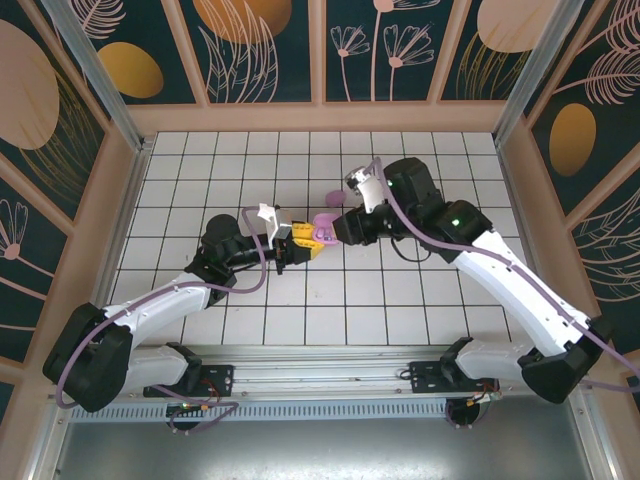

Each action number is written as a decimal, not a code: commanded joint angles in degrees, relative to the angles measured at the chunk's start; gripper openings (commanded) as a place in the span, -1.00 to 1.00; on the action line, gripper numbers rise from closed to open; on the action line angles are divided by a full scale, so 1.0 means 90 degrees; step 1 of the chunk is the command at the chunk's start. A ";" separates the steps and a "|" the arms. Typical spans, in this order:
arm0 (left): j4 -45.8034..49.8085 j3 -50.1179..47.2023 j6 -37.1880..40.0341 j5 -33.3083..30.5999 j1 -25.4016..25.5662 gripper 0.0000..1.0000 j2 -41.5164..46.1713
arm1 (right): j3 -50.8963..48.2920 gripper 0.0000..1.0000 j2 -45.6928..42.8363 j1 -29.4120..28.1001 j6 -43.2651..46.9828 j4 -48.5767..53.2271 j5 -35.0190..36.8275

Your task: Insert the wireless bluetooth earbuds into the charging case

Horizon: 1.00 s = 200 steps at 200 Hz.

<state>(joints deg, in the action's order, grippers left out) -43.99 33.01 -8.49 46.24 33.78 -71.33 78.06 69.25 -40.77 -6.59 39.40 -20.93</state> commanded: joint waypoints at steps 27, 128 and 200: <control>-0.0422 0.0082 -0.0177 0.0161 0.0036 -0.89 0.0021 | 0.0294 -0.38 -0.0169 0.0360 -0.0359 -0.0693 -0.0348; -0.0288 0.0017 -0.0189 -0.0156 0.0033 -0.89 0.0413 | 0.0005 -0.57 0.0515 0.0542 -0.0816 -0.0900 -0.1612; -0.0458 -0.0182 -0.0262 -0.0463 0.0033 -0.88 0.0528 | -0.1467 -0.52 -0.1062 0.0429 -0.1586 -0.1567 -0.1312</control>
<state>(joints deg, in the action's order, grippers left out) -44.88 31.81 -9.61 44.47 34.50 -67.31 66.37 64.38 -36.36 -17.26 28.45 -33.54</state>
